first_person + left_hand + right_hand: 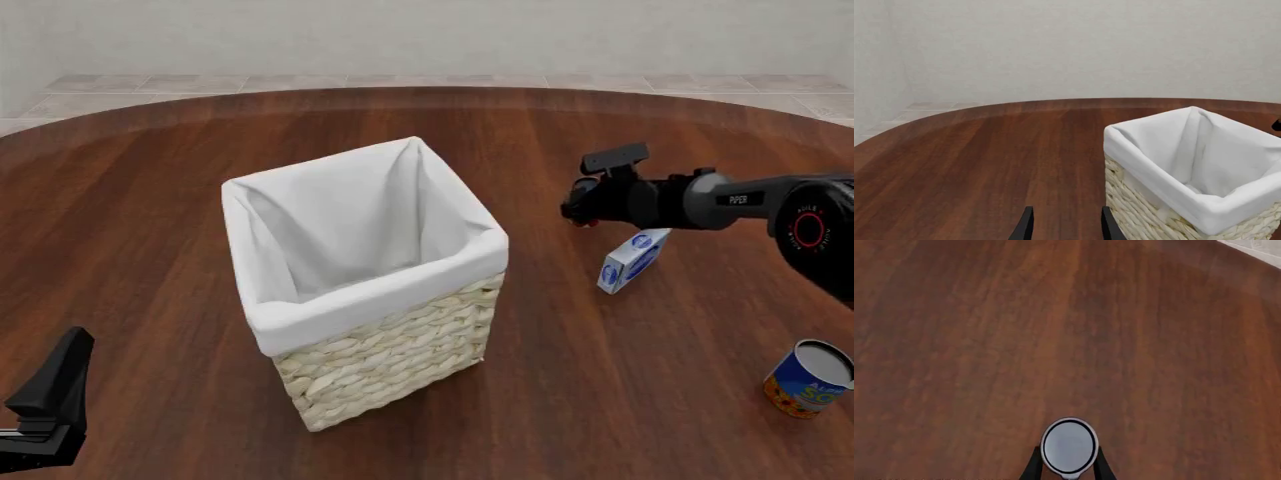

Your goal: Pick up the tomato sauce, and put it in the basket.

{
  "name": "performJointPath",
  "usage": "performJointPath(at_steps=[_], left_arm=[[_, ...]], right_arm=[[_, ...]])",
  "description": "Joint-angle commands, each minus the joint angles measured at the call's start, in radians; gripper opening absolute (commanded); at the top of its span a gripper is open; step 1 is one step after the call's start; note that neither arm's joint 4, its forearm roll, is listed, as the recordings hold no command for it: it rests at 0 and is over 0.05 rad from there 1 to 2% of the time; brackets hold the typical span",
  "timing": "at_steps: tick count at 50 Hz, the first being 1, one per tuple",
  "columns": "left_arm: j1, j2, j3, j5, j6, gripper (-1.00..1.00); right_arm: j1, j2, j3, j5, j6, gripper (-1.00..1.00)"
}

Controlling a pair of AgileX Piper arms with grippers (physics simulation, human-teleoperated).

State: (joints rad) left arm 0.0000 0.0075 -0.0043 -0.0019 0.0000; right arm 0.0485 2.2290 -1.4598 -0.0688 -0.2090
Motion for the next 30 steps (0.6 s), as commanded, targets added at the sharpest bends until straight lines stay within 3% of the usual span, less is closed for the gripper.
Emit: performJointPath(at_steps=[1,30], left_arm=[[0.0,0.0,0.0,0.0,0.0,1.0],[0.0,0.0,0.0,0.0,0.0,1.0]], right_arm=[[0.002,-0.019,0.007,-0.008,0.001,-1.0],[0.066,-0.208,0.098,-0.006,-0.003,-1.0]])
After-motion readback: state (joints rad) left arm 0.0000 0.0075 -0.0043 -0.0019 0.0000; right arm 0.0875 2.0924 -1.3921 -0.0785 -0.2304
